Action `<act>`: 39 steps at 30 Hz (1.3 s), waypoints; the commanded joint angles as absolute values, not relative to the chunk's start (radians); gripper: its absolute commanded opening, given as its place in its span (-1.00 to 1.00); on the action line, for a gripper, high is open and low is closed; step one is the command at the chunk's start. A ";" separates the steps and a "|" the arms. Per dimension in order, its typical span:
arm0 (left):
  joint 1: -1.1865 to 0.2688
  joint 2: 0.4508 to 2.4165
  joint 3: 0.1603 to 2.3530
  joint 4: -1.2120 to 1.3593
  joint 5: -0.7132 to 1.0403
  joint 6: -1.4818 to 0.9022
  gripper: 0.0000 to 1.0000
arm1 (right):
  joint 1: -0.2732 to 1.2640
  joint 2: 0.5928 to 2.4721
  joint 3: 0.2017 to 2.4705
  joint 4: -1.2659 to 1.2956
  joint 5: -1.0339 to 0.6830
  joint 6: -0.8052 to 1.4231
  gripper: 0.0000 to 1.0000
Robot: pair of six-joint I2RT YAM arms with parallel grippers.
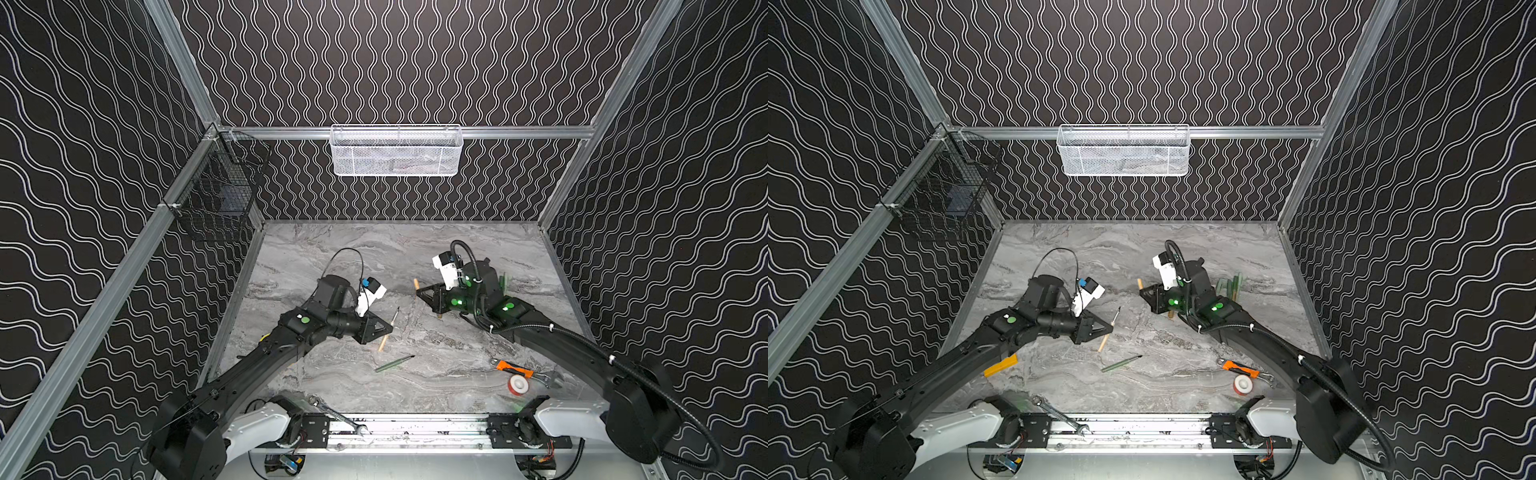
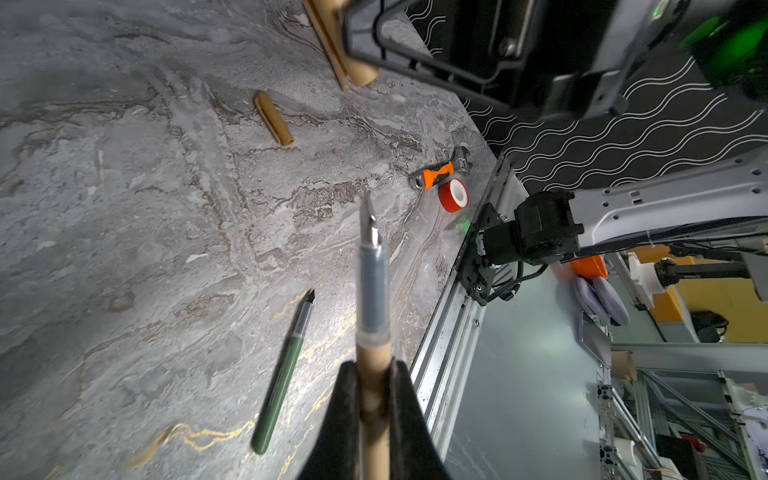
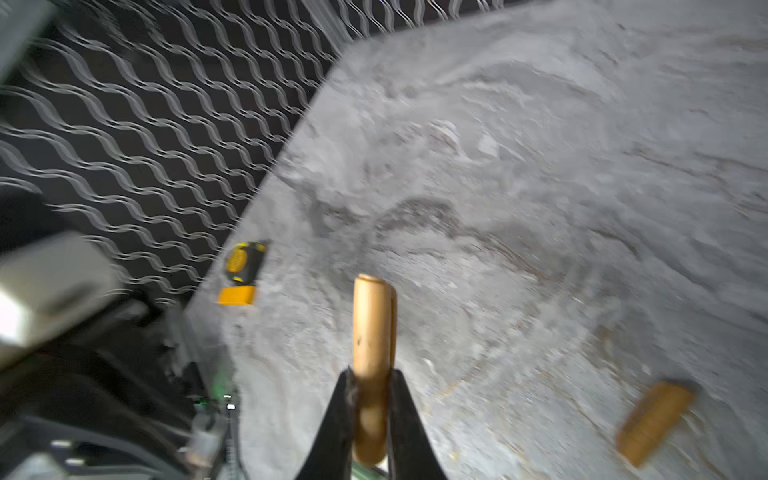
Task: Insert the pens into the pen caps
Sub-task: 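Raise the pen upright with left while right grasps and lifts the tan cap, then bring the tan cap over the pen tip with right while left holds pen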
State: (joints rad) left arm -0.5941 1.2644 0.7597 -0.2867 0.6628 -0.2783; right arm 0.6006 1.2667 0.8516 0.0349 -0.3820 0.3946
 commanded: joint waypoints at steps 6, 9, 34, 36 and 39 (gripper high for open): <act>-0.675 1.260 0.672 0.052 0.570 -0.338 -1.00 | 0.581 1.141 0.770 0.348 -0.547 0.554 -0.72; -0.678 1.255 0.658 0.101 0.598 -0.318 -1.00 | 0.581 1.128 0.752 0.422 -0.577 0.606 -0.72; -0.679 1.163 0.602 0.348 0.708 -0.368 -1.00 | 0.616 1.166 0.617 0.916 -0.730 0.809 -0.77; -0.678 1.158 0.595 0.369 0.713 -0.374 -1.00 | 0.618 1.173 0.611 0.962 -0.742 0.829 -0.77; -0.679 1.149 0.593 0.370 0.715 -0.370 -1.00 | 0.625 1.177 0.611 0.977 -0.746 0.832 -0.77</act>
State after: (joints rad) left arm -0.6800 1.1530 0.5945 0.3138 0.7021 -0.3649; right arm 0.6197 1.1751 0.6109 0.8646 -0.7174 0.8021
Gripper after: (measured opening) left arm 0.111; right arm 0.139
